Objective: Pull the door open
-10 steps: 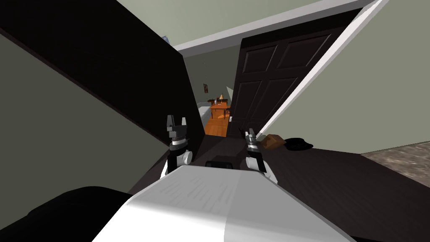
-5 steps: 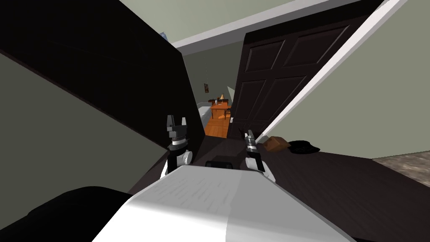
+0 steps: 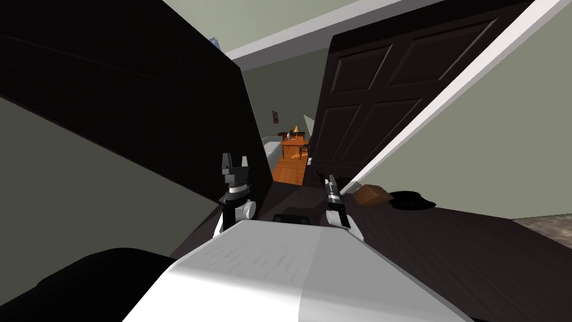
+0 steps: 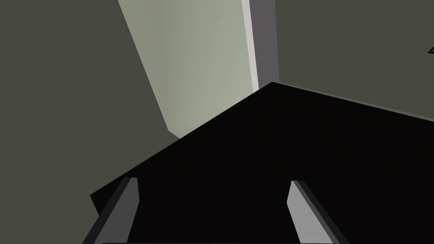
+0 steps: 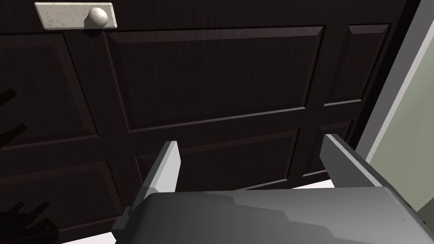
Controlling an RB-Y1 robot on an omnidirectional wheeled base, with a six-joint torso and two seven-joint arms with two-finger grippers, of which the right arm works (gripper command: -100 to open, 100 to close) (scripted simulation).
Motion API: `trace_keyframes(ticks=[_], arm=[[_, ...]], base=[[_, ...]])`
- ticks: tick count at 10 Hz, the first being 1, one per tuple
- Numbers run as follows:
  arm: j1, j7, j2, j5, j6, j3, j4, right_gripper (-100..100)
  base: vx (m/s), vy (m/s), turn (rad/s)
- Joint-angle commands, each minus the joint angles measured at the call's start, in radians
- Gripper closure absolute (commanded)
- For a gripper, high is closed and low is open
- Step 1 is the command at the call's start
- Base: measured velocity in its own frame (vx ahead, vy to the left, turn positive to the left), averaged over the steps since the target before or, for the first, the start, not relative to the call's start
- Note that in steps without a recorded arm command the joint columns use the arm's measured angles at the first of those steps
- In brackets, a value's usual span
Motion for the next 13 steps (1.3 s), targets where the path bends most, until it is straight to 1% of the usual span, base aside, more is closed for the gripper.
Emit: trace_keyframes(ticks=[1,13], arm=[[-0.013,-0.002,0.000,-0.001,-0.007,-0.004,0.036,-100],[-0.092,-0.018,-0.006,-0.010,-0.064,-0.031,0.292,-100]], base=[[0.095,-0.009,0.029],[0.102,-0.003,0.027]])
